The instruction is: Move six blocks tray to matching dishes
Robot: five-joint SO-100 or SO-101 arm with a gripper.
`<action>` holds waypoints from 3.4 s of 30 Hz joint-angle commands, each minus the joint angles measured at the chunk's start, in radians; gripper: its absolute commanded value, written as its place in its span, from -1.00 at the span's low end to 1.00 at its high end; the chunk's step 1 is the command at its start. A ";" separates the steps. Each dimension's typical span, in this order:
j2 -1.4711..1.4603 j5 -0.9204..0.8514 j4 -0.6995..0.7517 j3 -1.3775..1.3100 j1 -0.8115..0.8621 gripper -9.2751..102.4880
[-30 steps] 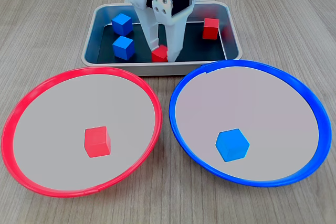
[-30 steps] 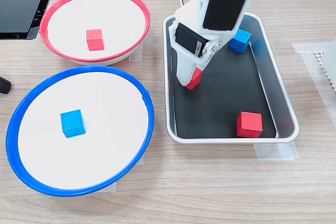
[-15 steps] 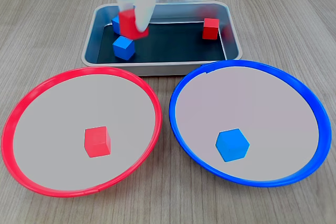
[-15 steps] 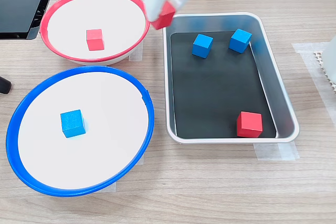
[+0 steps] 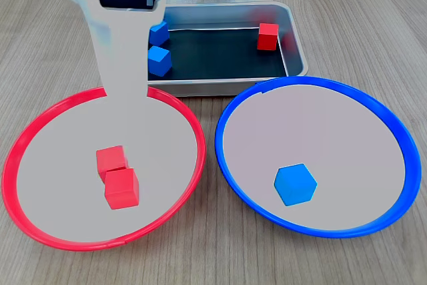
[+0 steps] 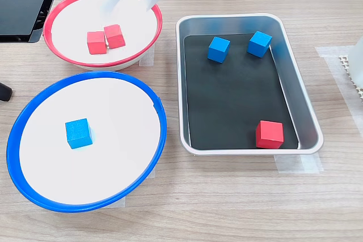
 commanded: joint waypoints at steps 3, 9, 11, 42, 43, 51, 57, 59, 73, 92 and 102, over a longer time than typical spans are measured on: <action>0.187 -0.187 0.325 0.071 0.014 -0.79; 0.350 -0.360 0.359 0.357 0.055 -0.57; 0.353 -0.388 0.307 0.413 0.064 -0.42; 0.235 -0.695 0.264 0.440 0.055 -0.80; 0.249 -0.650 0.345 0.396 0.018 -0.80; 0.262 0.041 0.491 0.012 -0.383 -0.80; 0.249 0.245 0.097 0.034 -0.436 -0.59; 0.249 0.258 0.052 0.057 -0.422 -0.44; 0.618 0.025 0.330 0.426 -0.337 -0.84; 0.696 0.551 0.351 0.710 -0.580 -0.72; 0.641 1.008 0.383 0.684 -0.586 -0.51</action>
